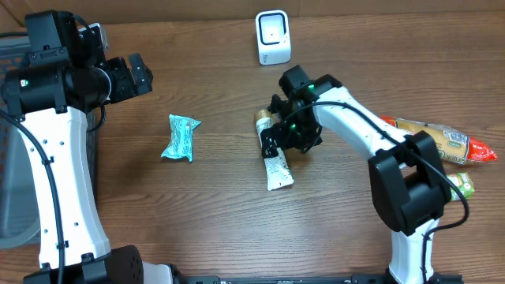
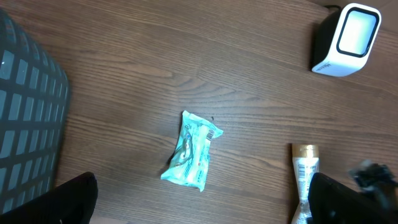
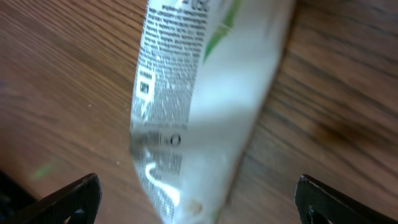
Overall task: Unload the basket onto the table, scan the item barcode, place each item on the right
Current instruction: 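Grasp the white tube by its middle with the right gripper, then lift the white tube upright toward the scanner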
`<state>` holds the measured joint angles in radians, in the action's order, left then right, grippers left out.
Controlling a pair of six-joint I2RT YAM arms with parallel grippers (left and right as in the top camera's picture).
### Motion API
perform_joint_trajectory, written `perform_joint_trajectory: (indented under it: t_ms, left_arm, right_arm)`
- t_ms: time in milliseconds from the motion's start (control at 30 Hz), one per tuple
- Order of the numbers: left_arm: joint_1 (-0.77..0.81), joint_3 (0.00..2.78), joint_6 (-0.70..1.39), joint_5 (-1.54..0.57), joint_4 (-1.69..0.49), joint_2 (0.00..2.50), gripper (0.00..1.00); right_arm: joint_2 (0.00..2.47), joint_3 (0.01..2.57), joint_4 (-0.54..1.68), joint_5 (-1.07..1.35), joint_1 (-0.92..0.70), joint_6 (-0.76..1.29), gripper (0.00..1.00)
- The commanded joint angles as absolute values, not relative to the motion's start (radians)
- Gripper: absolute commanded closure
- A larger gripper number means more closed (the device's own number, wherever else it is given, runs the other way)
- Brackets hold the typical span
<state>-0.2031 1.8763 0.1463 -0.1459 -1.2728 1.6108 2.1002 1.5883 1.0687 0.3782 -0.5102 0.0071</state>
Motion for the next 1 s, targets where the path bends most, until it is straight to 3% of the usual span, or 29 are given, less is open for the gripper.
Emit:
perform_joint_trajectory:
  t_ms: [0,67,133,167,200,333,467,500,767,967]
  left_arm:
    - [-0.202,1.893,0.123,-0.147,-1.275,1.608,0.01]
    - [-0.202,1.893,0.123,-0.147,-1.275,1.608,0.00]
    - [-0.202,1.893,0.123,-0.147,-1.275,1.608,0.00]
    - [-0.202,1.893,0.123,-0.147,-1.275,1.608,0.00]
    - [-0.202,1.893,0.123,-0.147,-1.275,1.608,0.01]
    - [-0.202,1.893,0.123,-0.147,-1.275,1.608,0.00]
    - [-0.202,1.893,0.123,-0.147,-1.275,1.608,0.00]
    - [-0.202,1.893,0.123,-0.147,-1.275,1.608,0.00]
    - [-0.202,1.893,0.123,-0.147,-1.275,1.608,0.00]
    - [-0.202,1.893,0.123,-0.147,-1.275,1.608,0.00]
  right_arm:
    - [2.122,1.571,1.055,0.342,-0.533,-0.028,0.00]
    - [2.138,1.571,1.056,0.330,-0.538,-0.028,0.00]
    - [2.150,1.571,1.056,0.330,-0.538,-0.028,0.12]
    - [2.155,1.571,1.060,0.330,-0.538,-0.028,0.36]
    - [2.156,1.571,1.061,0.330,-0.537,-0.028,0.44]
    - [2.156,1.571,1.064,0.329,-0.537,-0.029,0.71]
    - [2.156,1.571,1.056,0.323,-0.532,-0.029,0.88]
    - [2.156,1.572,1.053,0.323,-0.528,-0.031,0.96]
    - [2.149,1.620,1.072,0.426,-0.471,-0.031,0.96]
    - [2.080,1.654,1.068,0.711,-0.421,-0.147,0.96]
